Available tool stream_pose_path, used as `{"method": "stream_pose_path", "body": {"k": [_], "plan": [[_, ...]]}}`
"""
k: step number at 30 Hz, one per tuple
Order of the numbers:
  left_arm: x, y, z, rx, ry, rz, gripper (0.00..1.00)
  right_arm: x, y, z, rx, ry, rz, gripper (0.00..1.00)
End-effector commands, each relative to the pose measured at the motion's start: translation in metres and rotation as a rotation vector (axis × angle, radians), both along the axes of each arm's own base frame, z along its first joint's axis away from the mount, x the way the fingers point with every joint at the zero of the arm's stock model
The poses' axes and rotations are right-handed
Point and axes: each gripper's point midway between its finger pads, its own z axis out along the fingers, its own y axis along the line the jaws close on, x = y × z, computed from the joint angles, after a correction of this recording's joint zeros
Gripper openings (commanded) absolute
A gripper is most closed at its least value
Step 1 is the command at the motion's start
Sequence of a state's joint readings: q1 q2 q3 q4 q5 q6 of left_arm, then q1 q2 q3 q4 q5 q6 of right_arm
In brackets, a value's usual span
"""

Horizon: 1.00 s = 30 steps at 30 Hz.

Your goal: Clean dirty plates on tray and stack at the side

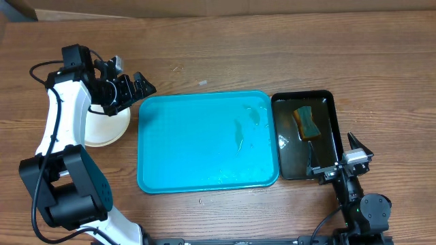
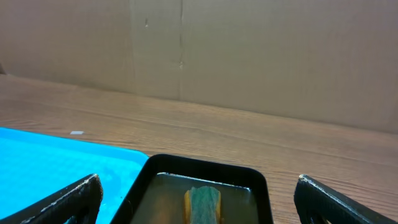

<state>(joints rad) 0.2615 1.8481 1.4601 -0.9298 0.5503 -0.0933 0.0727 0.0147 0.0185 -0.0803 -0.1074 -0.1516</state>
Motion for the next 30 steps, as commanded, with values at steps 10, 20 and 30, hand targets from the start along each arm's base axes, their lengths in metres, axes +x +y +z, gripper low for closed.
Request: {"method": "stream_pose_path", "body": {"k": [10, 20, 30], "plan": [[-0.011, 0.025, 0.057, 0.301, -0.139, 0.031, 1.0, 0.0, 0.0, -0.001, -0.002, -0.006, -0.002, 1.0], [-0.079, 0.02, 0.221, 0.462, -0.585, 0.131, 1.0, 0.0, 0.0, -0.001, -0.002, -0.006, -0.002, 1.0], [-0.146, 0.0, 0.268, 0.485, -0.795, 0.146, 1.0, 0.0, 0.0, -0.001, -0.002, -0.006, -0.002, 1.0]]}}
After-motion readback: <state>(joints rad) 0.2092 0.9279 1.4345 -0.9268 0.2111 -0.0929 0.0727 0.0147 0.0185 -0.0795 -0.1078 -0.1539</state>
